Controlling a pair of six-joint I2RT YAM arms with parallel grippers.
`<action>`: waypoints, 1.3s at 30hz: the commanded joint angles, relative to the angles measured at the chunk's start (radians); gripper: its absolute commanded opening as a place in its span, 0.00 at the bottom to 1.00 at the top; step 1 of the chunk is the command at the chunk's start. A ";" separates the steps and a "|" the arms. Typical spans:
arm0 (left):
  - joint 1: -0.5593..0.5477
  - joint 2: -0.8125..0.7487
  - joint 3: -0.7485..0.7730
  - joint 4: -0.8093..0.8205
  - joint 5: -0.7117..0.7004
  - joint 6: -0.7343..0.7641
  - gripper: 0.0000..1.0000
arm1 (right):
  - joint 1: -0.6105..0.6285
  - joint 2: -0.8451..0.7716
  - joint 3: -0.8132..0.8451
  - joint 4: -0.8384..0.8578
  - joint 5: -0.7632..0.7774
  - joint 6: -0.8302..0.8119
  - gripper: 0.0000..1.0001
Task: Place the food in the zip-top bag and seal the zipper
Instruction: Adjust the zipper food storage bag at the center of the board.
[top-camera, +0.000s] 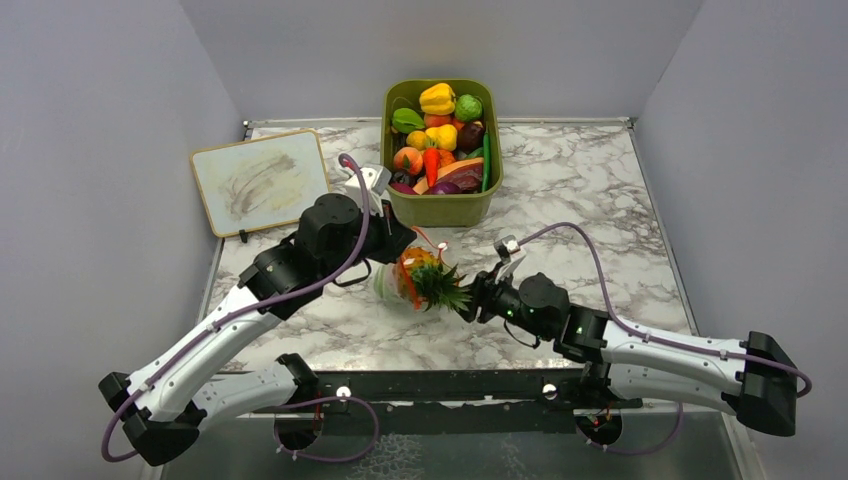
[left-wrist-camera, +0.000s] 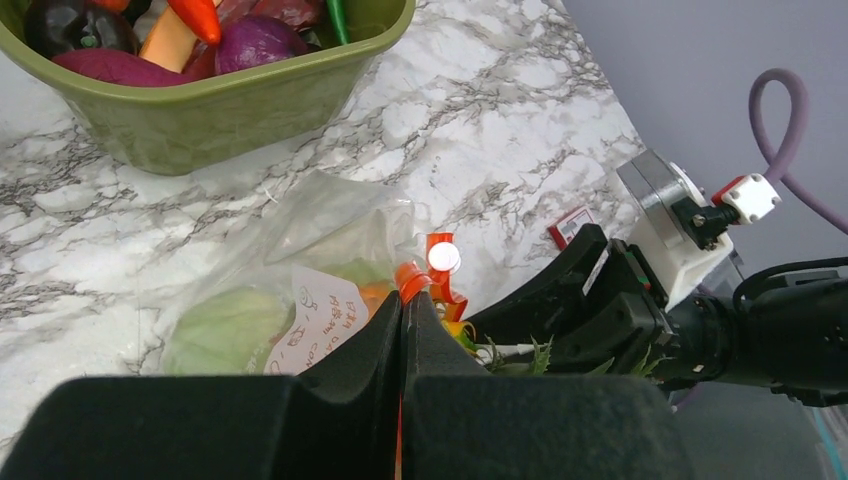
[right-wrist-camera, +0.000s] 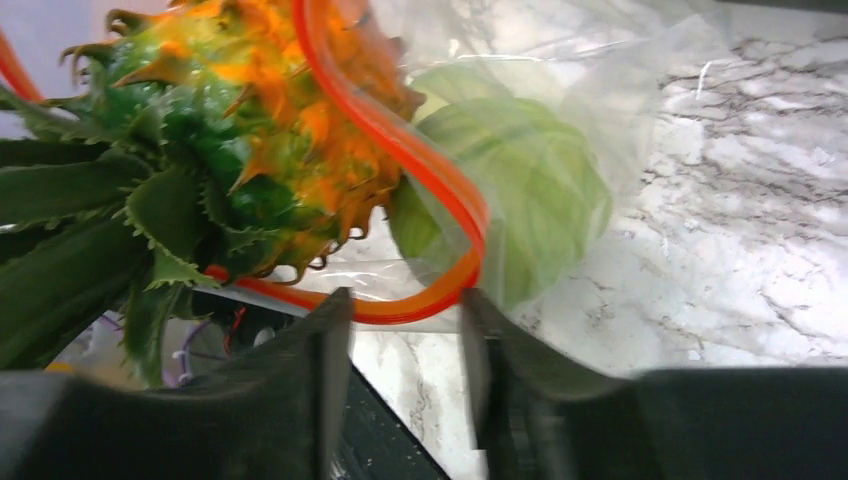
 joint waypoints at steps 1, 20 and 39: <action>-0.001 -0.057 0.026 0.073 -0.026 0.003 0.00 | -0.001 -0.012 0.000 0.058 0.067 0.039 0.28; -0.001 -0.086 0.028 0.039 -0.046 0.015 0.00 | -0.001 0.060 -0.009 0.136 0.017 0.102 0.24; -0.001 -0.087 0.001 -0.050 -0.059 0.097 0.00 | -0.001 0.086 0.358 0.014 -0.169 0.007 0.01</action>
